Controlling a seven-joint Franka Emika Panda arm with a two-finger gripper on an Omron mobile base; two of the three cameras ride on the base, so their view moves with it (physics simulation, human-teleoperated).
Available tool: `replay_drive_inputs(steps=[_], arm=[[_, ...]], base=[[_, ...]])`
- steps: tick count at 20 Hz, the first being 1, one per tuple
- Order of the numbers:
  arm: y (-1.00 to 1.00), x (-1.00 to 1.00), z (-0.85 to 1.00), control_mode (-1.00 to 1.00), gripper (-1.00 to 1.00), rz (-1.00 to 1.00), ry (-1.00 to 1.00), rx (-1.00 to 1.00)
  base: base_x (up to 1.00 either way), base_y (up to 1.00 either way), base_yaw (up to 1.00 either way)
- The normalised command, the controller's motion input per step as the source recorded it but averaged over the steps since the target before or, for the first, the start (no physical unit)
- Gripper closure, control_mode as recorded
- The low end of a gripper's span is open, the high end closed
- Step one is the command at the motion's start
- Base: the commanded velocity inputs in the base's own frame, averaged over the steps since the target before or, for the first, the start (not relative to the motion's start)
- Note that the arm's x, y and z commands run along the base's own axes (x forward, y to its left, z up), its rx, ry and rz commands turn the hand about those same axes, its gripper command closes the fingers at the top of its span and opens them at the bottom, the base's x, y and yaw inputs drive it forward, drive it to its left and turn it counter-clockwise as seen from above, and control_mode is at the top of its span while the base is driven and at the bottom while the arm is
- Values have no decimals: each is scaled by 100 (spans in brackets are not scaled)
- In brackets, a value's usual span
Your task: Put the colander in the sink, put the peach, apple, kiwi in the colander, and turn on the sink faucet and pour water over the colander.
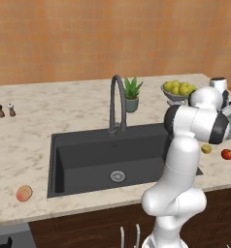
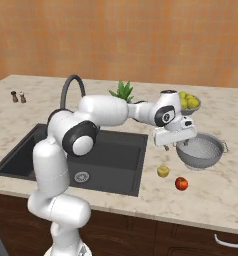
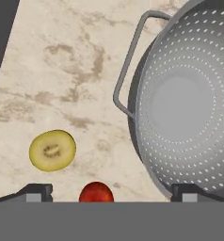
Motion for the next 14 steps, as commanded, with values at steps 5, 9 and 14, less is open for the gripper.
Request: replay_drive_inputs(steps=[5,9,14], arm=[[-4,29,-28,-100,-100,0,0,-19],[-2,15,-26,-100,-100,0,0,-12],[-17,26,-19,-100,-100,0,0,-6]], base=[[0,0,0],[0,0,0],[0,0,0]])
